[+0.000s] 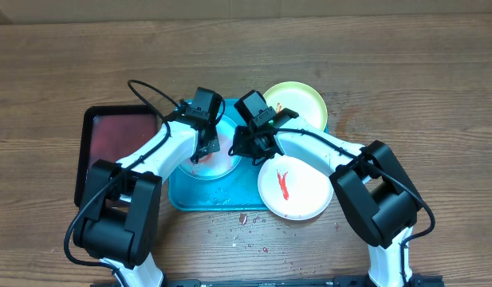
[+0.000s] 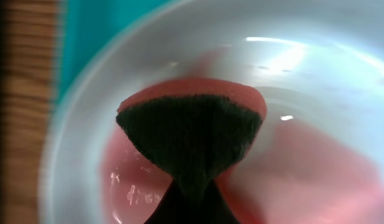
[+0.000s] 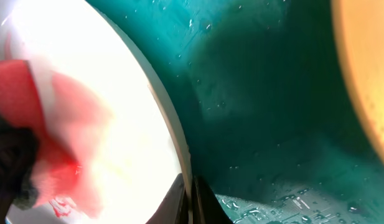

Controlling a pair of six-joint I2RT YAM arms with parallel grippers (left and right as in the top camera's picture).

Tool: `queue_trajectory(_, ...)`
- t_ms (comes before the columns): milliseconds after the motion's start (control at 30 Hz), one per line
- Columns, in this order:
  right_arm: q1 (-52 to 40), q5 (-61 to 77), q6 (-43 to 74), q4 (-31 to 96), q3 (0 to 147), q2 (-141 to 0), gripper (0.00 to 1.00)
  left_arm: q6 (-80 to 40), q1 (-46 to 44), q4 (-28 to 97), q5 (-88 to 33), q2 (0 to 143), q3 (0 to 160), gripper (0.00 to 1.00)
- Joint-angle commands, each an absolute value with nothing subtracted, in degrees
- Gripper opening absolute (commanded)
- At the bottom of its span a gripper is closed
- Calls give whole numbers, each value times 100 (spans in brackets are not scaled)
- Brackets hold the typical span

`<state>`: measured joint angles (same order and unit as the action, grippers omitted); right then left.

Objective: Clean dirty plates on tray and stack at the side
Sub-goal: 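Scrub the white plate with the sponge in the left gripper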

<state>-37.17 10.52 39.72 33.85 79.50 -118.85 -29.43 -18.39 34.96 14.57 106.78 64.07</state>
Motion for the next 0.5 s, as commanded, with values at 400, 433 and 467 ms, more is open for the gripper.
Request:
queue_trajectory(400, -3715, 1041, 3948, 3479, 8012, -11959, 4, 1376, -1699, 4049, -3367, 10877, 6246, 4)
queue_trajectory(433, -3715, 1041, 3948, 3479, 8012, -11961, 4, 1103, -1699, 3846, -3085, 10877, 6246, 4)
queue_trajectory(467, -3715, 1041, 3948, 3481, 8012, -11959, 4, 799, -1695, 3640, -2775, 10877, 6246, 4)
